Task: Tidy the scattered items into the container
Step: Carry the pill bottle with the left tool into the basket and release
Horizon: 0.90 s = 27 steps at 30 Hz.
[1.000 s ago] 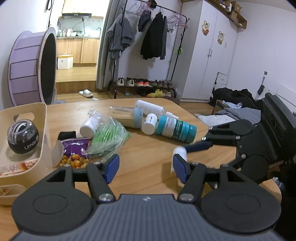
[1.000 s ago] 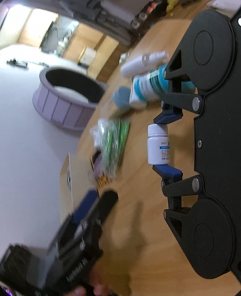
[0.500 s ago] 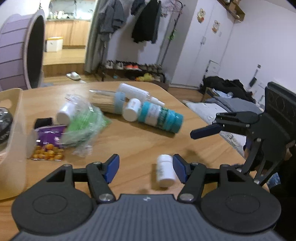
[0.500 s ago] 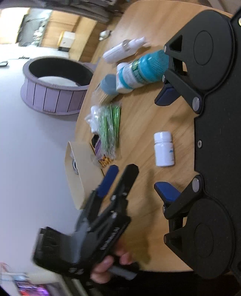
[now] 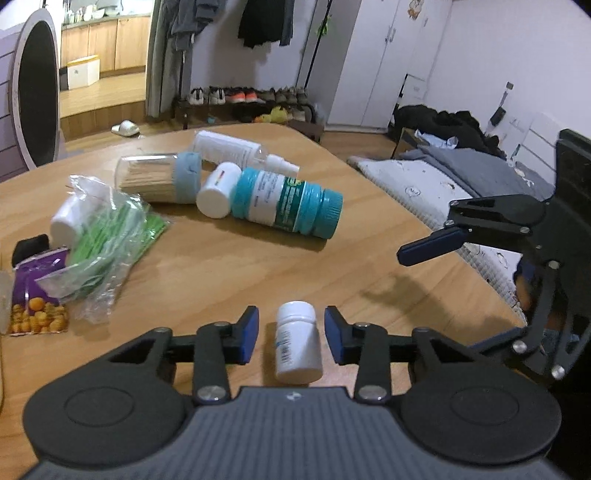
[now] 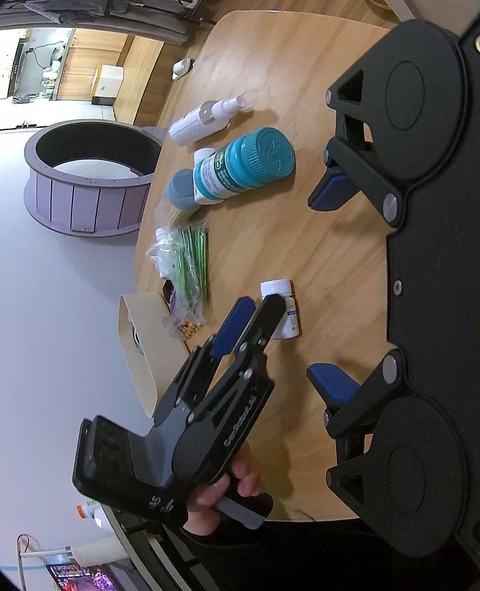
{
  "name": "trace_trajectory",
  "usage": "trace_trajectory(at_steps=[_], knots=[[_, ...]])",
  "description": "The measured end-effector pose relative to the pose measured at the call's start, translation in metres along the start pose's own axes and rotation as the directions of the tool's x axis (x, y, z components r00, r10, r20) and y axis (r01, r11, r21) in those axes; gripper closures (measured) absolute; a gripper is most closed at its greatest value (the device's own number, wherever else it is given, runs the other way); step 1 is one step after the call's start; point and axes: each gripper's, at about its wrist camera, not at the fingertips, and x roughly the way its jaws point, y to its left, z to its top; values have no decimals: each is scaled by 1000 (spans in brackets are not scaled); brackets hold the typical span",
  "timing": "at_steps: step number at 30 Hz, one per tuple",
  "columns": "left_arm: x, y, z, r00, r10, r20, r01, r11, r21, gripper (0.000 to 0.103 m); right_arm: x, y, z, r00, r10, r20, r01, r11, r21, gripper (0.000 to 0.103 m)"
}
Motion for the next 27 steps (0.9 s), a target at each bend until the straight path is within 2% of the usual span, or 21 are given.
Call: trace_trajectory(at_steps=[2,3,4,6,9,13,21,24,27], knots=[[5,-1,0,1000,4,-7,-4,1000,10,66,-1,0,-1,1000,0,2,0,1000,1,13],[5,-2,-1,1000,2,-3,-2,1000,15,76,-2,0,-1,1000,-2,5,2,1000,0,13],[4,-2,-1,1000,-6,5,6,1000,23,78,-3,0,-1,1000,-4,7,4,1000,0,12],[0,-4,-3,999,-11,34,10,999,44,78,-4,0,-2,1000,-7,11,7,1000,1,9],[-13,-1,-5,996,4,89,-8,999,45,78,-4,-1,-2,1000,-7,16,7,1000,4,8],[-41,12,-11,977,39,209,-43,999,12,78,-4,-1,-1,1000,-8,21,8,1000,5,8],[-102,49,-22,921,161,355,-135,986,-97,78,5,9,8,999,13,36,-12,1000,-9,9],[-124,72,-27,887,267,377,-217,961,-171,78,10,13,17,996,32,81,-32,999,6,9],[-144,95,-33,839,388,382,-317,918,-238,78,14,17,28,988,43,151,-49,998,33,9]])
